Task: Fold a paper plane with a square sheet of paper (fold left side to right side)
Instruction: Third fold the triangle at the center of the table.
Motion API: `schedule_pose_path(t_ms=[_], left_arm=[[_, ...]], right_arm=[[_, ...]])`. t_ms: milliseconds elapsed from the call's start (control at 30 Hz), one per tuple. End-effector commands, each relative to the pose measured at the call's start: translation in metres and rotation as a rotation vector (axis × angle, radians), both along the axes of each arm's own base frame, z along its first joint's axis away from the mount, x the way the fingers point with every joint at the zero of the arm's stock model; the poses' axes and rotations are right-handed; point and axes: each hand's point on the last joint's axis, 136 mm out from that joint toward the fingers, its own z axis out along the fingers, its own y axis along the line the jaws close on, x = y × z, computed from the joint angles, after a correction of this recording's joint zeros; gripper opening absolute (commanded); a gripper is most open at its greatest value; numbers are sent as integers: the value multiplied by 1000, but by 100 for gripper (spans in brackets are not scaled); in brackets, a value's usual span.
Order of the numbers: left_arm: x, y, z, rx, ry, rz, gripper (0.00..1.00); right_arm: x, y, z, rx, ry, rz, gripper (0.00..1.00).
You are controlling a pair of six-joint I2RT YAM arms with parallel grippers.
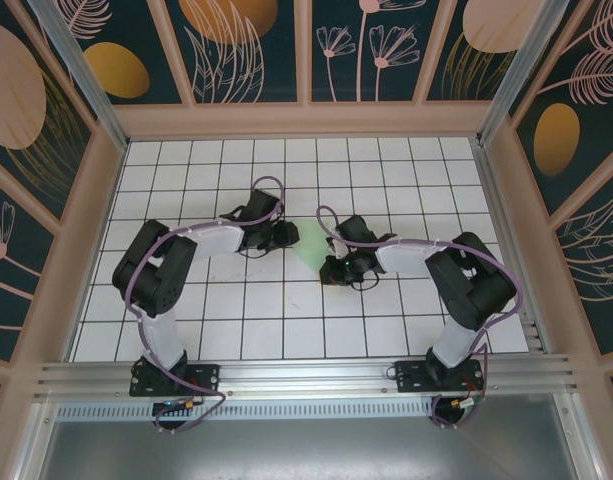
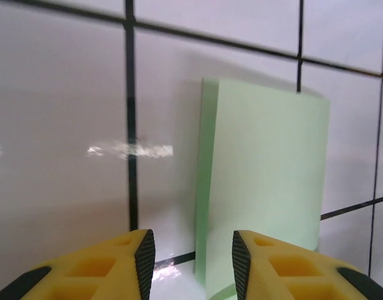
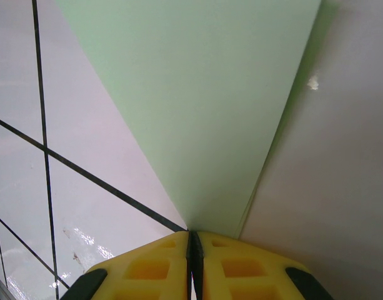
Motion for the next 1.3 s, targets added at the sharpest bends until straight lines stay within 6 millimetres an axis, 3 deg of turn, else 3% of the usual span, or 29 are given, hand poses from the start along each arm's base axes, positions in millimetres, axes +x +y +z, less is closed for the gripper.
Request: schedule_pose_path(t_ms=[0,100,133,200,400,467,733,900,1100,1267], left_arm=[[-5,0,38,-35,-92,-50,40],[-26,-17,35,-72,-68,-124,37],[-31,-24,48,-89,-92,-149,36],[-41,-38,49,-114,-84,-185,34],[-61,-56,13,-134,21,-238,31],[-55,-64,12,-142,25,-256,31],[-47,-57,-24,-46,73,-226,31],[-56,-50,-42,-18,122,-214,31],[-58,-49,-45,-19,130,-209,30],[-57,-49,-44,-19,127,-209,30]], right_arm=[[-22,-40,-38,-190,80,-11,14],[-18,-38,-32,-188,55,16,14],[-16,-40,-31,-195,50,17,14],[-15,-39,-30,-193,47,21,14],[-12,-37,-28,-180,44,15,14],[-12,-37,-28,-182,42,11,14],[-6,-31,-18,-144,25,-14,14],[5,-21,14,-64,-16,-86,9],[17,2,50,114,-5,-204,10],[27,12,45,137,19,-258,9]])
